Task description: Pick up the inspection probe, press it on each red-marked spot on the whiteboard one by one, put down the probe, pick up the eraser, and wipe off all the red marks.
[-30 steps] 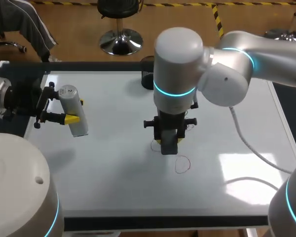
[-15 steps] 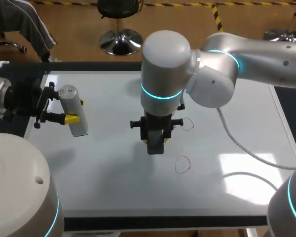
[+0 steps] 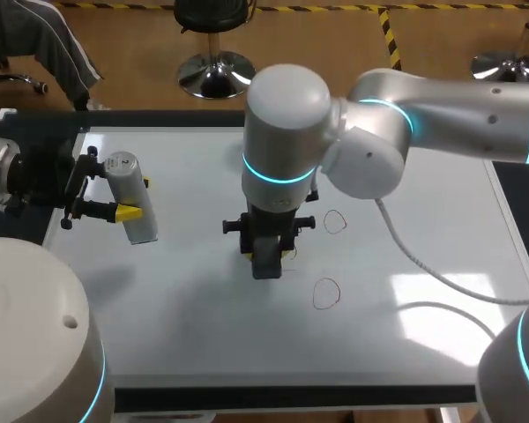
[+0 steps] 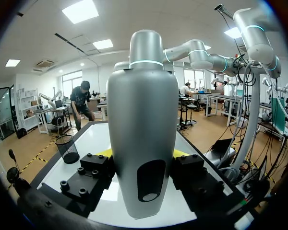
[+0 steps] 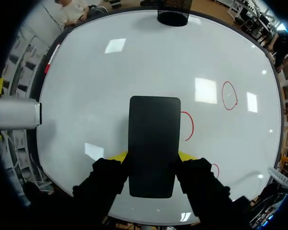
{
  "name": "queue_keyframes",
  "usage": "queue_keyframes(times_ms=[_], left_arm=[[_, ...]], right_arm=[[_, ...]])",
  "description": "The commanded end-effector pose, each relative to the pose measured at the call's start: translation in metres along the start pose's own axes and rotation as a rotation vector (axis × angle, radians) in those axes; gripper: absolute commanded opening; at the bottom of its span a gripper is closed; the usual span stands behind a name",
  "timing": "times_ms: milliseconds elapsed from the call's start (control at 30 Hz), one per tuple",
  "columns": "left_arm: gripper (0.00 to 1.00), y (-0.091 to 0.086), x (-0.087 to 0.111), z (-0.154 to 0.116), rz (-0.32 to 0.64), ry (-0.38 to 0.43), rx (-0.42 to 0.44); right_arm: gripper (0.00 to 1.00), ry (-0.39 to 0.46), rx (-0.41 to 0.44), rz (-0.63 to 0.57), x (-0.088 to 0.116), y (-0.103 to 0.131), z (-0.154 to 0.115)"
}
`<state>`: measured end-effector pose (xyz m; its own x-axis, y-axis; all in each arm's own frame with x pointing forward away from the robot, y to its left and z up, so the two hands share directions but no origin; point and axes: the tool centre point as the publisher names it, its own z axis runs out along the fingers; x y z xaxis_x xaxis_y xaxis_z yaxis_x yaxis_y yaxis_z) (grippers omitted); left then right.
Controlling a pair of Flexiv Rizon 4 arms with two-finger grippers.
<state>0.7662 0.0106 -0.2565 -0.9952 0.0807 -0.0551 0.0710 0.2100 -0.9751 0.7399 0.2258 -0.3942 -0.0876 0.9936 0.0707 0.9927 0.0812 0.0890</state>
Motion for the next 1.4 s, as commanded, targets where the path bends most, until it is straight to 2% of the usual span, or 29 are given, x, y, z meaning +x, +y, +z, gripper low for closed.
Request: queue_keyframes(times_ms=[33,400,767,1400], left_arm=[[0.00,-0.001,0.000,-0.001,0.001,0.001,0.000],[0.00,-0.001,0.000,-0.001,0.001,0.001,0.000],[0.00,-0.001,0.000,-0.001,0.001,0.001,0.000],[0.00,-0.001,0.000,-0.001,0.001,0.001,0.000]], right_arm=[[0.00,0.008,0.009,-0.002,0.005,0.003,0.008],[0.00,0.025,0.015,-0.025,0.019,0.005,0.017],[0.00,0.025,0.016,-0.047,0.024,0.004,0.024],[0.00,0.028,0.027,-0.045,0.001,0.000,0.033]])
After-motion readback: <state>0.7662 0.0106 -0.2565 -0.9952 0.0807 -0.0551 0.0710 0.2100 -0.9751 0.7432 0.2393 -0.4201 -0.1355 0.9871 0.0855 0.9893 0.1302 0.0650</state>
